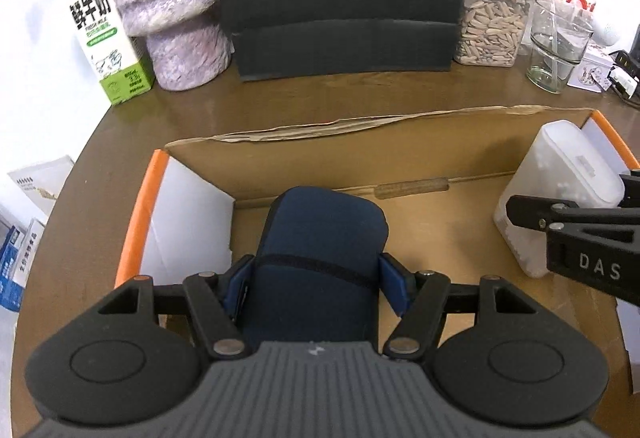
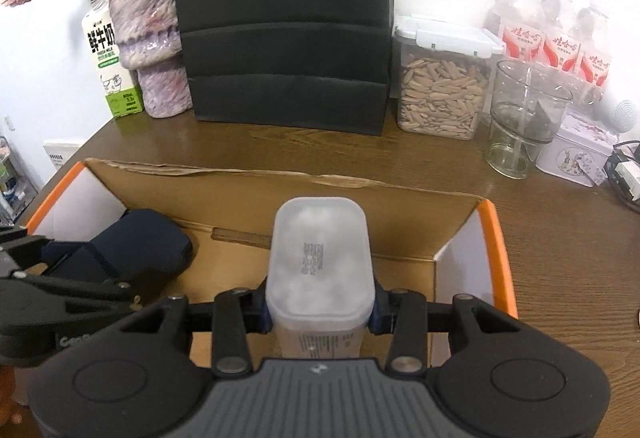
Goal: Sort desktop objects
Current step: 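Carry the navy pouch and white swab box into the cardboard box and release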
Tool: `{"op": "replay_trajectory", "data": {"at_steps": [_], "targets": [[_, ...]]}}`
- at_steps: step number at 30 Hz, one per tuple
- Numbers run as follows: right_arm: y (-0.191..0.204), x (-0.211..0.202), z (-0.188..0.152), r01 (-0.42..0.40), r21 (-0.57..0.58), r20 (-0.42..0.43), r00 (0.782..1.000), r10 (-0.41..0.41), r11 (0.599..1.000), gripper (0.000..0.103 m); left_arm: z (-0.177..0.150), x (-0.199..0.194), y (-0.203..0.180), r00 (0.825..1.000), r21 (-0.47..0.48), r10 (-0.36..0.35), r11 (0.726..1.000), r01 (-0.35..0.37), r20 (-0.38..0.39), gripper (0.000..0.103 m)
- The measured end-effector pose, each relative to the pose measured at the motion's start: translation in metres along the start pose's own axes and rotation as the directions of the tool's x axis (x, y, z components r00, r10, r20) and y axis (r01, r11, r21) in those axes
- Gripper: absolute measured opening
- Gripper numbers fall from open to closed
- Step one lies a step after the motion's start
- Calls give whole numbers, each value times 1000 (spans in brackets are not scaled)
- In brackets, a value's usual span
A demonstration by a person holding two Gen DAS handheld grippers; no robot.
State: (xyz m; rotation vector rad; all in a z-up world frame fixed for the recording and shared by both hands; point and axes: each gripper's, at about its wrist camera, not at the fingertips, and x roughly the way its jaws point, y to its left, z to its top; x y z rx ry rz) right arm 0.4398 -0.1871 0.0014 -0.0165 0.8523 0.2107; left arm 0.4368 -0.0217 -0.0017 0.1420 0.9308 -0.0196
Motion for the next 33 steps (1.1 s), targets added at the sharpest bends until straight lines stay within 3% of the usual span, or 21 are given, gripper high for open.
{"op": "replay_trajectory", "data": {"at_steps": [9, 11, 13, 15, 16, 19, 26, 30, 33], "targets": [[8, -4, -4, 12, -36, -8, 1000, -12, 999, 40, -3, -2, 1, 999, -4, 33, 999, -33, -18, 69], [9, -6, -4, 14, -43, -6, 1000, -15, 999, 47, -3, -4, 1, 999, -3, 36, 999, -36, -9, 71], [11, -12, -4, 24, -55, 12, 1000, -24, 998, 63, -3, -10, 2, 998, -1, 53, 999, -53, 29, 76], [12, -17, -4, 25, -61, 23, 999, -23, 998, 74, -1, -18, 2, 995, 2, 72, 997, -72, 71, 87], [12, -21, -4, 25, -62, 27, 999, -23, 998, 80, -1, -23, 2, 993, 1, 76, 997, -77, 87, 87], [15, -34, -5, 25, -68, 45, 999, -22, 997, 83, 0, -43, 5, 988, -8, 68, 998, -68, 140, 90], [22, -99, -14, 14, -78, 149, 989, -3, 997, 93, -15, -103, 16, 965, -38, 74, 997, -66, 253, 98], [29, -154, -34, 12, -99, 241, 970, 12, 995, 103, -43, -145, 25, 943, -55, 59, 998, -43, 329, 102], [36, -193, -59, 14, -119, 307, 951, 24, 993, 103, -72, -174, 31, 923, -74, 50, 997, -23, 383, 103]]}}
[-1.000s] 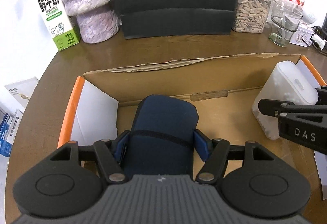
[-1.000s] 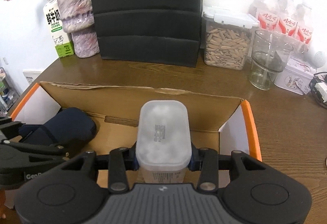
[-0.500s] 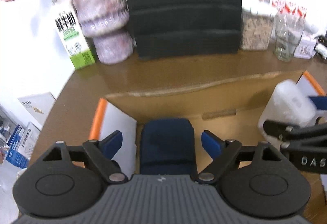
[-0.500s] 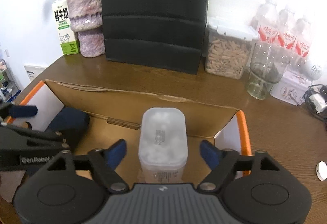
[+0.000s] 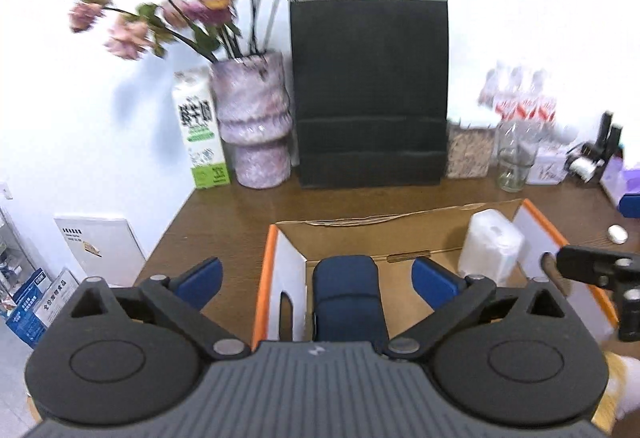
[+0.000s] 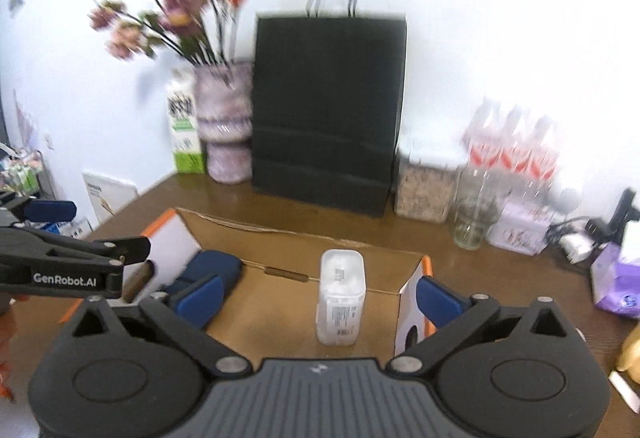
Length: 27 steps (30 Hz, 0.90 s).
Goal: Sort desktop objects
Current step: 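Carry the navy pouch and white swab box into the cardboard box and release, then move both grippers back toward the orange flower and iridescent bag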
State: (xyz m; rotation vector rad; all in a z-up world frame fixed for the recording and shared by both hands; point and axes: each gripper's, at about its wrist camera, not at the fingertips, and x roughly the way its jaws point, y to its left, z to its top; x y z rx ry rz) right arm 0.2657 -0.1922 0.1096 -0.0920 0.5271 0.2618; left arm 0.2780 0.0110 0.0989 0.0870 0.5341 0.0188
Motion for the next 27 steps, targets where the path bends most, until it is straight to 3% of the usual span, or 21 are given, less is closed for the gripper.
{"op": "replay_trajectory", "data": {"at_steps": [10, 16, 20, 27], "targets": [[29, -109, -78, -10, -27, 116, 993, 13, 1000, 103, -78, -97, 25, 994, -87, -32, 995, 41, 105, 103], [31, -138, -141, -52, 105, 75, 996, 44, 993, 103, -139, -135, 31, 992, -124, 4, 992, 11, 123, 103], [35, -154, -188, -29, 158, 20, 999, 27, 987, 103, -180, -147, 43, 998, -187, 12, 982, -1, 57, 103], [44, -170, -234, 14, 173, -24, 1000, -10, 985, 103, -207, -157, 44, 998, -166, 31, 986, -21, 57, 103]]}}
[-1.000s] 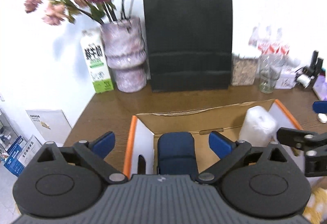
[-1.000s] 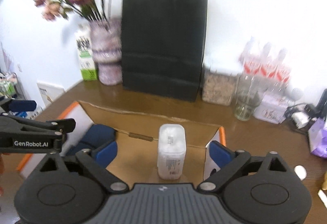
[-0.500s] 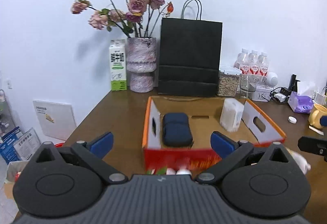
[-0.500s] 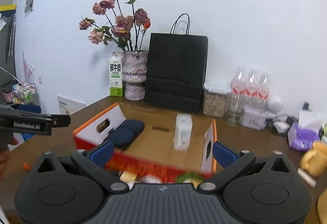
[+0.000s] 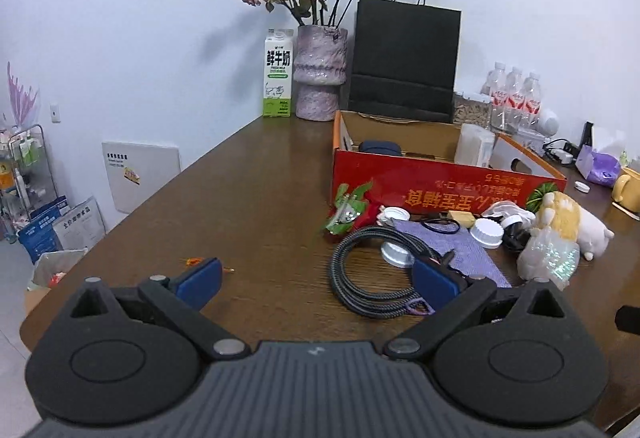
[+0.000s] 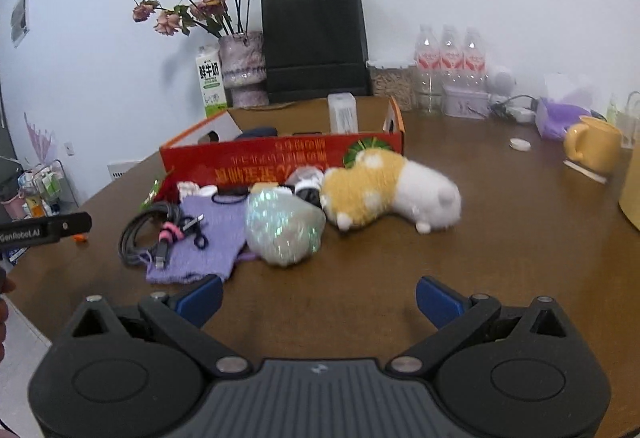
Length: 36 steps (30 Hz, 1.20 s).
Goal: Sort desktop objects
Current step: 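Move both grippers back toward the orange flower and iridescent bag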
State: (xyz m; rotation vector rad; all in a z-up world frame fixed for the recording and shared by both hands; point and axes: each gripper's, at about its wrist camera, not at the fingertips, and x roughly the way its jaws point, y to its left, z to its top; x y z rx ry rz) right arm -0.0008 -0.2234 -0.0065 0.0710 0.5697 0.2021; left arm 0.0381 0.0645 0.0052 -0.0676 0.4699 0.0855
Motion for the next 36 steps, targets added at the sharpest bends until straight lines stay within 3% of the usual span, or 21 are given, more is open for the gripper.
{"op": "replay_trajectory", "data": {"at_steps": [9, 17, 25, 32, 36], "targets": [[8, -11, -3, 21, -29, 30, 999, -20, 999, 103, -12, -13, 1, 1000, 19, -15, 1000, 15, 17, 103], [20, 6, -2, 10, -53, 5, 1000, -10, 999, 103, -14, -2, 23, 999, -3, 45, 999, -45, -19, 103], [30, 34, 9, 0, -52, 0, 1000, 0, 999, 100, -6, 24, 56, 987, -10, 153, 988, -154, -56, 103], [44, 61, 23, 8, -67, 1, 1000, -7, 998, 94, 1, 50, 72, 983, 8, 158, 987, -157, -91, 86], [46, 72, 30, 26, -64, 4, 1000, -26, 998, 88, 3, 63, 74, 982, 20, 153, 988, -152, -115, 85]]}}
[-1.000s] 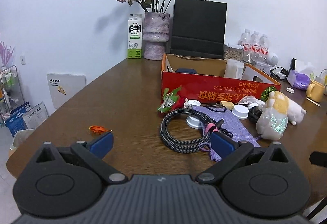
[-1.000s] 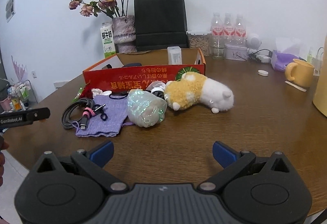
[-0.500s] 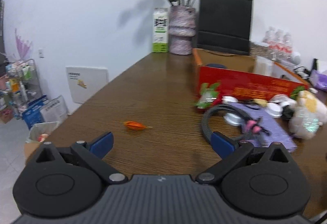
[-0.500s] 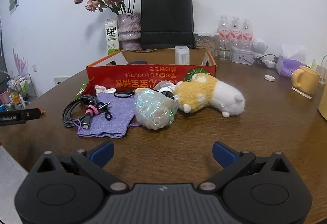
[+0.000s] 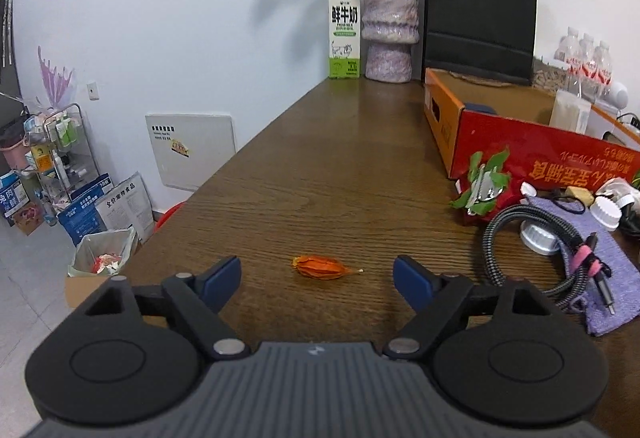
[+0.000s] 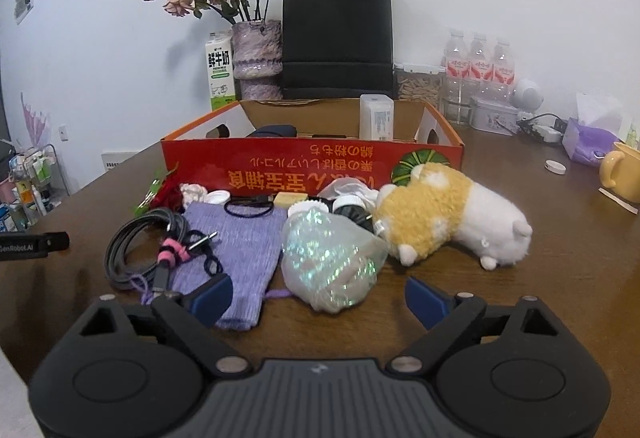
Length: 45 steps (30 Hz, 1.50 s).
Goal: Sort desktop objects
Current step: 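Move both grippers back toward the orange flower and iridescent bag, then grasp the orange flower with the left gripper while the right gripper grasps the iridescent bag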
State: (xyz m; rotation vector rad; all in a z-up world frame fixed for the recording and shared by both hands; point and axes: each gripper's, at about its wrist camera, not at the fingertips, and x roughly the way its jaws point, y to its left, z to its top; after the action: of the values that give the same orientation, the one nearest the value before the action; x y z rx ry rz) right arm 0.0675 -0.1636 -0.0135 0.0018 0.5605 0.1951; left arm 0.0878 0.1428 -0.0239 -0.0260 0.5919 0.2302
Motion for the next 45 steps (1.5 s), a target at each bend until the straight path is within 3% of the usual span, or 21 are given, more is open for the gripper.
{"op": "replay_trajectory", "data": {"at_steps": [5, 10, 12, 17, 22, 30, 36, 45], "targets": [[-4, 13, 6, 23, 11, -10, 1000, -23, 1000, 85, 2, 13, 0, 999, 0, -16, 1000, 16, -41, 74], [-7, 23, 7, 24, 19, -24, 999, -24, 1000, 84, 4, 15, 1, 999, -3, -21, 1000, 21, -41, 69], [-6, 26, 8, 20, 15, -25, 1000, -19, 1000, 84, 4, 15, 2, 999, -10, -32, 999, 32, -39, 60], [-8, 31, 8, 5, 26, -40, 999, -3, 1000, 67, 5, 14, 2, 998, -15, -46, 999, 46, -35, 43], [-11, 29, 6, -22, 38, -31, 999, 24, 999, 47, 5, 13, 2, 998, -25, -49, 999, 48, -33, 42], [-14, 18, 6, -34, 42, 6, 999, 34, 999, 45, 10, 4, 1, 998, -43, -60, 997, 59, -14, 42], [-12, 4, 15, -55, 34, 68, 996, 53, 998, 44, 29, -12, -14, 993, -38, -107, 993, 109, 53, 42], [-18, -4, 70, -56, 4, 233, 971, 54, 998, 44, 86, -22, -66, 956, -3, -234, 971, 238, 178, 42]]}}
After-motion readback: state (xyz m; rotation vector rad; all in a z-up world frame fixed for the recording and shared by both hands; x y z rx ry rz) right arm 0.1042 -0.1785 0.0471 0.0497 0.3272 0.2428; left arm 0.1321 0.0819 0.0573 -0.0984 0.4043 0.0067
